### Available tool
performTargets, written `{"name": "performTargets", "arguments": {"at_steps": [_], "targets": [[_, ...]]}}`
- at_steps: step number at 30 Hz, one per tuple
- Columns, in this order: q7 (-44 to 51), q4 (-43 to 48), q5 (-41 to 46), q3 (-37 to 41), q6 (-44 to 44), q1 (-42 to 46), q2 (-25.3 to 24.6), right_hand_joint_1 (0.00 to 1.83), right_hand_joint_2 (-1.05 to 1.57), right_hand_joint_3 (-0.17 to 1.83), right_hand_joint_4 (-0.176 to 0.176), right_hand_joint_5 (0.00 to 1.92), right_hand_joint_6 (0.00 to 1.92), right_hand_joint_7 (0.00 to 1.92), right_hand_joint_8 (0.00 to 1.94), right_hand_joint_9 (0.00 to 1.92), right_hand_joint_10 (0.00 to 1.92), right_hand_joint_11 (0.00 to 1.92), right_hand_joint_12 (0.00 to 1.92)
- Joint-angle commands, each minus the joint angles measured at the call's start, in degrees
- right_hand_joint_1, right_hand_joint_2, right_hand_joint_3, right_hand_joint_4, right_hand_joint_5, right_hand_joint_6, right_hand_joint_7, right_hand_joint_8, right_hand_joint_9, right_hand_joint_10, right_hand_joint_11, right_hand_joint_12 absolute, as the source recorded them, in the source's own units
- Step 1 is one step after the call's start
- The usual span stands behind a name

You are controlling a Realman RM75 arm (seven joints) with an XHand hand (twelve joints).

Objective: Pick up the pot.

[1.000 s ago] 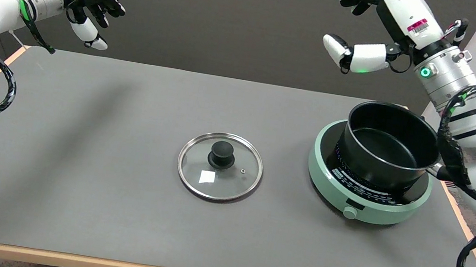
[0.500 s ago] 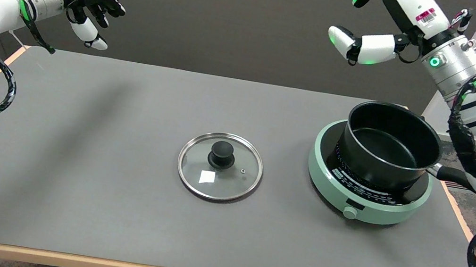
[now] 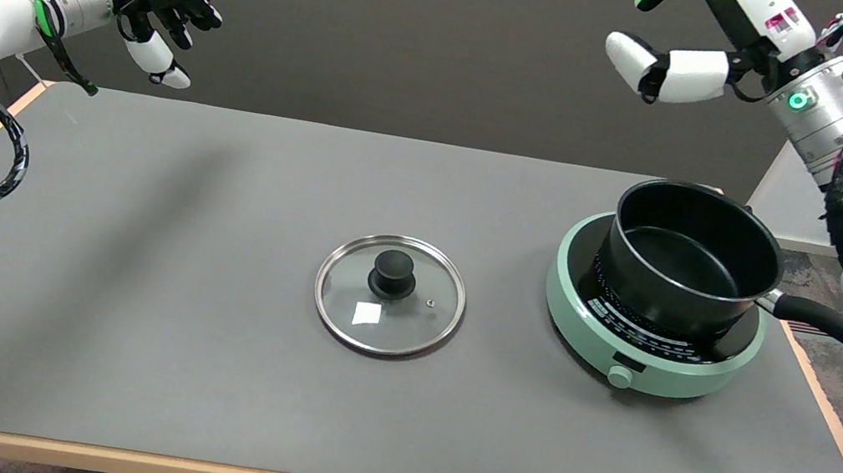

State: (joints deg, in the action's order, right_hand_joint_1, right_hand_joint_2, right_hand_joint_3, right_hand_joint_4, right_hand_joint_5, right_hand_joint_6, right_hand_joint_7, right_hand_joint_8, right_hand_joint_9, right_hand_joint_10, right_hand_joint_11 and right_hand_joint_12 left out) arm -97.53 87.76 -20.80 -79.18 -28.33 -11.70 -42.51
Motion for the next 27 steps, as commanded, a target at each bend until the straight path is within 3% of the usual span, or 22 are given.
{"name": "performTargets", "arguments": {"at_steps": [1, 27], "targets": [[-0.9, -10.88, 9.26, -1.89, -4.33, -1.44, 3.97, 0.75, 0.61, 0.91, 0.055, 0.51, 0.22, 0.62, 0.19, 0.63, 0.42, 0.51, 1.14], [-4.16, -12.83, 12.92, 0.14, -7.92, -0.27, 3.38, 0.75, 0.62, 0.91, 0.053, 0.51, 0.22, 0.62, 0.19, 0.62, 0.41, 0.51, 1.12]]}}
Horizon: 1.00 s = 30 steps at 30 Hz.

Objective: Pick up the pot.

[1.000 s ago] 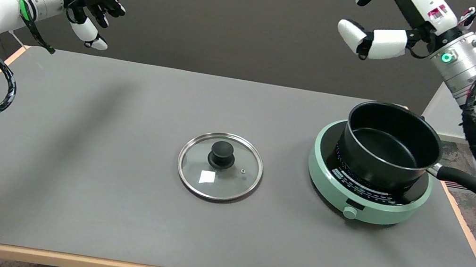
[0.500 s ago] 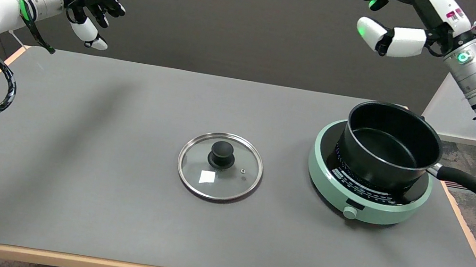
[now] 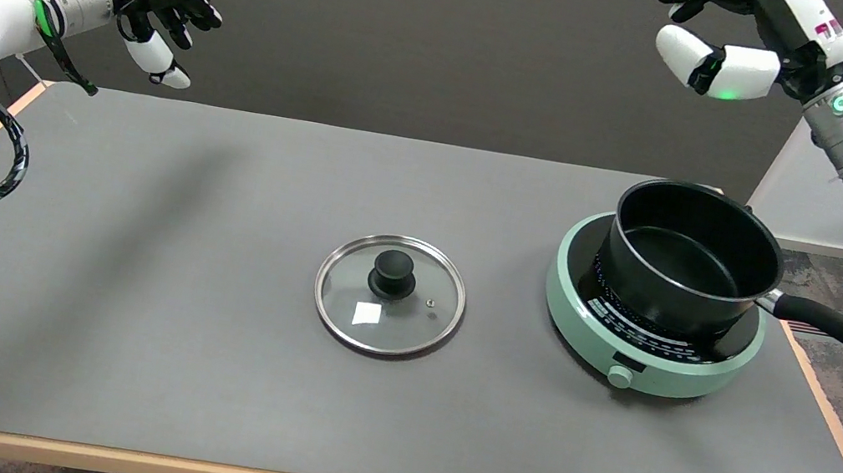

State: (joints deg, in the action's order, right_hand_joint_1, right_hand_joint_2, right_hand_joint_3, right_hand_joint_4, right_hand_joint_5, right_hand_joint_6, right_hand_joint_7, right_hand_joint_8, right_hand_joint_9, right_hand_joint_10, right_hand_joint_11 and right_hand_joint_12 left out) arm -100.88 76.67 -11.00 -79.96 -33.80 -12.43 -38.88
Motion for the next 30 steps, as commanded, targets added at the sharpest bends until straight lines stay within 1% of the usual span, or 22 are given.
{"name": "performTargets", "arguments": {"at_steps": [1, 11, 13, 23, 25, 28, 30], "targets": [[-0.81, -1.54, 3.12, 1.08, -2.45, 0.59, -0.39, 0.75, 0.62, 0.91, 0.053, 0.51, 0.22, 0.62, 0.19, 0.62, 0.41, 0.5, 1.12], [-0.54, 0.92, 3.12, 1.93, -1.82, 0.75, -2.91, 0.75, 0.62, 0.91, 0.049, 0.51, 0.22, 0.62, 0.19, 0.62, 0.42, 0.5, 1.13], [-0.41, 1.62, 3.12, 2.2, -1.57, 0.91, -3.53, 0.73, 0.65, 0.86, 0.047, 0.51, 0.23, 0.61, 0.2, 0.62, 0.4, 0.5, 1.12], [-0.41, 5.26, 3.12, 3.62, -0.54, 2.09, -5.42, 0.73, 0.65, 0.85, 0.043, 0.52, 0.23, 0.62, 0.2, 0.63, 0.41, 0.51, 1.14], [-0.38, 5.95, 3.12, 4.15, -0.54, 2.54, -6.06, 0.74, 0.62, 0.9, 0.042, 0.52, 0.23, 0.62, 0.19, 0.62, 0.43, 0.51, 1.16], [-0.33, 6.73, 3.12, 4.89, -0.46, 3.07, -6.91, 0.74, 0.62, 0.9, 0.04, 0.52, 0.23, 0.63, 0.19, 0.62, 0.43, 0.51, 1.16], [-0.25, 7.18, 3.12, 5.24, -0.46, 3.31, -7.39, 0.73, 0.65, 0.86, 0.04, 0.52, 0.23, 0.62, 0.21, 0.63, 0.41, 0.51, 1.16]]}}
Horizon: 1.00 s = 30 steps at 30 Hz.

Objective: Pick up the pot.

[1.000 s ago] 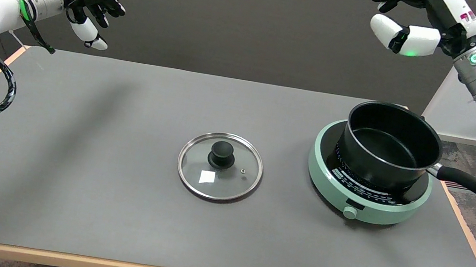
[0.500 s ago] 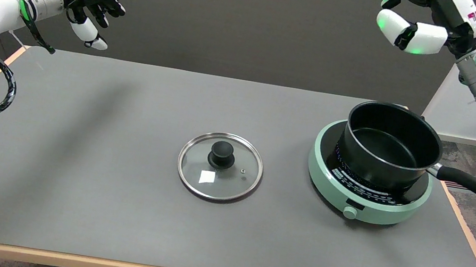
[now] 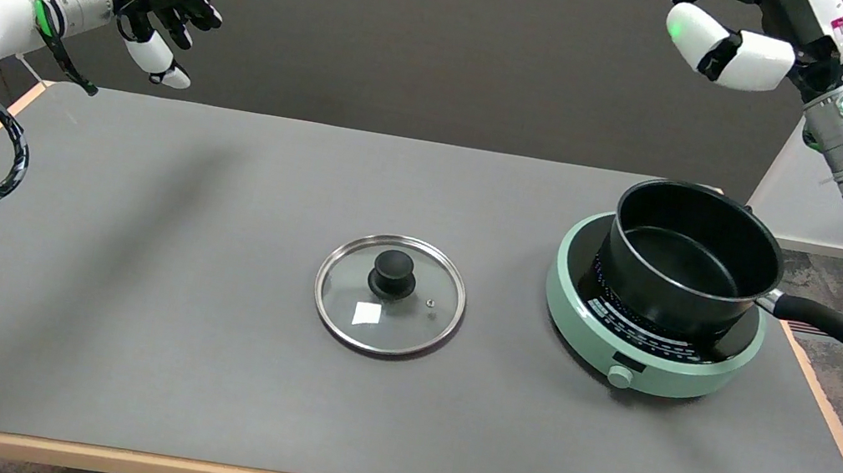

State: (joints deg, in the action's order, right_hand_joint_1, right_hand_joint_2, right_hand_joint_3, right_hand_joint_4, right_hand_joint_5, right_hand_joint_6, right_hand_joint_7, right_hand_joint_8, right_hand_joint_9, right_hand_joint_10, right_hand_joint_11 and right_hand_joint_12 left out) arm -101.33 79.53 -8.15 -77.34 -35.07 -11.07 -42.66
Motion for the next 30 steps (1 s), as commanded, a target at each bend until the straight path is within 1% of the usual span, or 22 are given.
{"name": "performTargets", "arguments": {"at_steps": [1, 2, 3, 4, 5, 7, 8, 9, 10, 11, 12, 14, 30], "targets": [[0.2, 4.58, 0.27, 2.77, 0.84, 2.03, -3.75, 0.73, 0.65, 0.86, 0.04, 0.52, 0.23, 0.62, 0.21, 0.63, 0.41, 0.51, 1.16], [0.2, 4.85, 0.27, 2.93, 1.01, 2.14, -3.83, 0.72, 0.65, 0.87, 0.04, 0.52, 0.23, 0.62, 0.21, 0.63, 0.42, 0.51, 1.16], [0.2, 5.27, 0.27, 3.04, 1.33, 2.3, -3.91, 0.68, 0.62, 0.95, 0.041, 0.52, 0.25, 0.62, 0.19, 0.61, 0.47, 0.52, 1.13], [0.2, 5.54, 0.27, 3.06, 1.56, 2.4, -3.96, 0.68, 0.61, 0.95, 0.041, 0.52, 0.25, 0.62, 0.19, 0.61, 0.47, 0.52, 1.13], [0.2, 5.75, 0.27, 3.09, 1.61, 2.43, -3.99, 0.74, 0.62, 0.9, 0.038, 0.53, 0.23, 0.63, 0.19, 0.63, 0.44, 0.51, 1.17], [0.2, 6.34, 0.27, 2.85, 1.96, 2.48, -4.15, 0.74, 0.62, 0.9, 0.038, 0.53, 0.23, 0.63, 0.19, 0.63, 0.45, 0.51, 1.17], [0.2, 6.53, 0.24, 2.77, 2.04, 2.48, -4.23, 0.73, 0.64, 0.86, 0.039, 0.53, 0.23, 0.62, 0.21, 0.63, 0.43, 0.51, 1.17], [0.2, 6.74, 0.14, 2.69, 2.09, 2.48, -4.36, 0.69, 0.62, 0.93, 0.041, 0.52, 0.25, 0.63, 0.2, 0.62, 0.47, 0.52, 1.14], [0.2, 6.9, 0.0, 2.64, 2.12, 2.48, -4.55, 0.68, 0.61, 0.95, 0.041, 0.52, 0.25, 0.63, 0.19, 0.61, 0.48, 0.52, 1.14], [0.2, 7.03, -0.08, 2.67, 2.17, 2.48, -4.66, 0.71, 0.64, 0.89, 0.039, 0.52, 0.24, 0.62, 0.2, 0.63, 0.45, 0.52, 1.16], [0.2, 7.14, -0.13, 2.72, 2.2, 2.48, -4.78, 0.73, 0.64, 0.88, 0.038, 0.53, 0.23, 0.63, 0.2, 0.63, 0.44, 0.51, 1.17], [0.2, 7.27, -0.02, 2.82, 2.25, 2.48, -4.94, 0.74, 0.62, 0.91, 0.037, 0.53, 0.23, 0.63, 0.19, 0.63, 0.45, 0.51, 1.18], [-0.12, 7.08, 0.19, 2.93, 1.8, 2.4, -5.4, 0.74, 0.62, 0.9, 0.037, 0.53, 0.23, 0.64, 0.19, 0.63, 0.46, 0.52, 1.19]]}}
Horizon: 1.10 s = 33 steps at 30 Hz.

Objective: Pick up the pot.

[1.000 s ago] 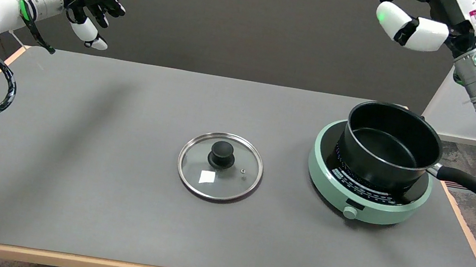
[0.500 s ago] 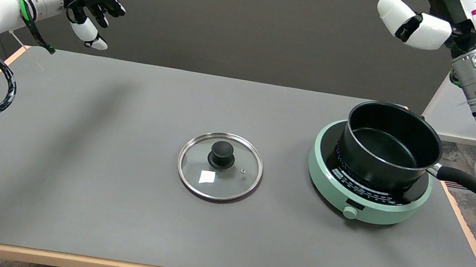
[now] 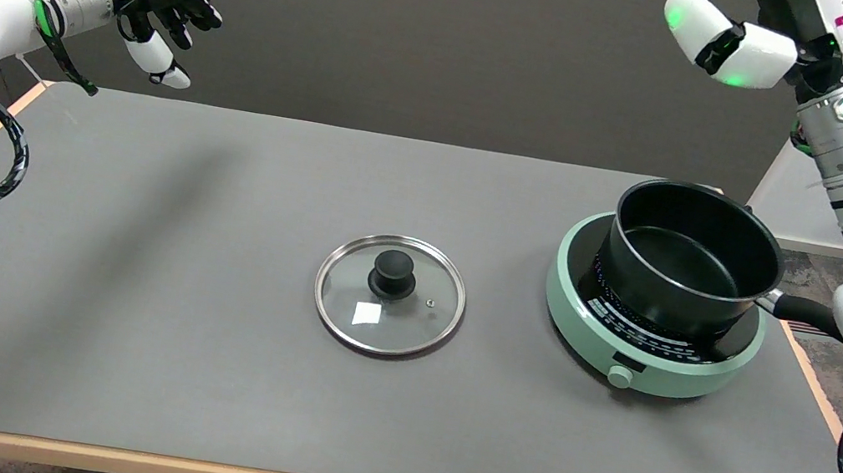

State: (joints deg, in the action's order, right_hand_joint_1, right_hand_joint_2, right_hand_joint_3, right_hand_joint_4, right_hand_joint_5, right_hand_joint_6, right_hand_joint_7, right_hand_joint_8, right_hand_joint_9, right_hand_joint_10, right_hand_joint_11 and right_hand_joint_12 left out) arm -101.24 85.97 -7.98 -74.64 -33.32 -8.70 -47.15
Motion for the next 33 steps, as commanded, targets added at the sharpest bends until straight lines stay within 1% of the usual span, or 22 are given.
{"name": "performTargets", "arguments": {"at_steps": [1, 8, 9, 10, 33], "targets": [[-0.23, 0.64, 0.02, 0.15, 0.13, 0.0, -0.9, 0.74, 0.62, 0.9, 0.037, 0.53, 0.23, 0.64, 0.2, 0.64, 0.46, 0.52, 1.19], [-0.29, 0.56, 0.02, -0.01, 0.42, -0.15, -0.9, 0.74, 0.63, 0.89, 0.038, 0.53, 0.23, 0.64, 0.2, 0.64, 0.46, 0.52, 1.19], [-0.29, 0.56, 0.02, -0.06, 0.42, -0.23, -0.9, 0.73, 0.65, 0.85, 0.037, 0.53, 0.24, 0.63, 0.21, 0.65, 0.44, 0.52, 1.19], [-0.26, 0.56, 0.02, -0.06, 0.42, -0.29, -0.93, 0.73, 0.65, 0.85, 0.037, 0.53, 0.24, 0.63, 0.21, 0.65, 0.44, 0.52, 1.19], [-0.37, 0.75, -0.04, -0.38, 0.42, -0.69, -2.71, 0.73, 0.66, 0.85, 0.038, 0.53, 0.24, 0.63, 0.22, 0.65, 0.45, 0.52, 1.19]]}}
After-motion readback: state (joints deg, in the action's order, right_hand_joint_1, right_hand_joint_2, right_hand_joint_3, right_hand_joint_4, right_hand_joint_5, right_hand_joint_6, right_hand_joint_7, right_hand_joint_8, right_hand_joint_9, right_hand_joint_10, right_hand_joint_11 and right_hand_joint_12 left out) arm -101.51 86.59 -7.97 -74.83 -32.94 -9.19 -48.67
